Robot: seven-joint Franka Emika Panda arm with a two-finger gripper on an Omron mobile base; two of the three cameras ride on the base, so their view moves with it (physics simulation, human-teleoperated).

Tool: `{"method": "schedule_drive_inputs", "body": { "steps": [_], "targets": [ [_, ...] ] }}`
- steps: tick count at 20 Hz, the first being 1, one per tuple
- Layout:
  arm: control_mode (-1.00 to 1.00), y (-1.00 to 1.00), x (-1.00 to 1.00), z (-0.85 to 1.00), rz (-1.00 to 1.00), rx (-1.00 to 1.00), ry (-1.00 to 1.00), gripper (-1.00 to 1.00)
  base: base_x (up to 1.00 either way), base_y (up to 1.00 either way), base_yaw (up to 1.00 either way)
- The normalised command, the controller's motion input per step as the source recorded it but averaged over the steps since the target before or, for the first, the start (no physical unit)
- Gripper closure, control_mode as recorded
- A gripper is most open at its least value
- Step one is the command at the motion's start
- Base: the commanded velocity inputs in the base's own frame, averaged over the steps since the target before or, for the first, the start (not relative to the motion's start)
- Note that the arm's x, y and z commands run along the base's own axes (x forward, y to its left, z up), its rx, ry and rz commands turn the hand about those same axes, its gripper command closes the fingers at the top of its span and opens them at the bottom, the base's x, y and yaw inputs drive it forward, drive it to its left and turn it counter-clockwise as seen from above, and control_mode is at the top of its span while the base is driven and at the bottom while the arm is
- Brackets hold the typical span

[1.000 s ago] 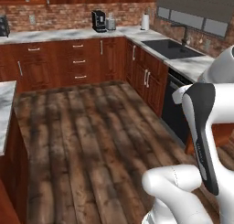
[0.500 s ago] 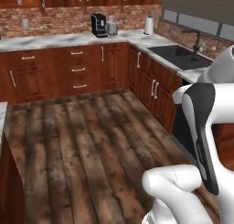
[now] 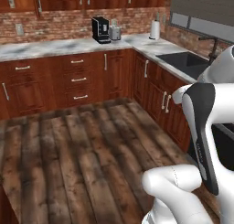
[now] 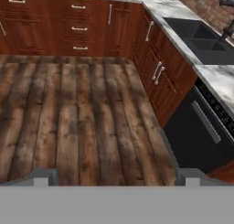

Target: There is a bowl on the dining counter. Grab a lemon wedge from the fridge and place it in the bowl. Then get the liquor bottle and glass cup from the cabinet and place them next to the bowl.

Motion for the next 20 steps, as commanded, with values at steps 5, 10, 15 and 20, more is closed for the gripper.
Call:
{"method": "schedule_drive_inputs", "body": {
  "steps": [5,10,15,20],
  "targets": [
    [1.0,0.0,0.0,0.0,0.0,0.0,0.0,-1.0,1.0,0.28,-0.07],
    [1.0,0.0,0.0,0.0,0.0,0.0,0.0,-1.0,1.0,0.36,-0.07],
    [1.0,0.0,0.0,0.0,0.0,0.0,0.0,-1.0,1.0,0.44,-0.07],
    [1.0,0.0,0.0,0.0,0.0,0.0,0.0,-1.0,1.0,0.52,-0.07]
  ]
}}
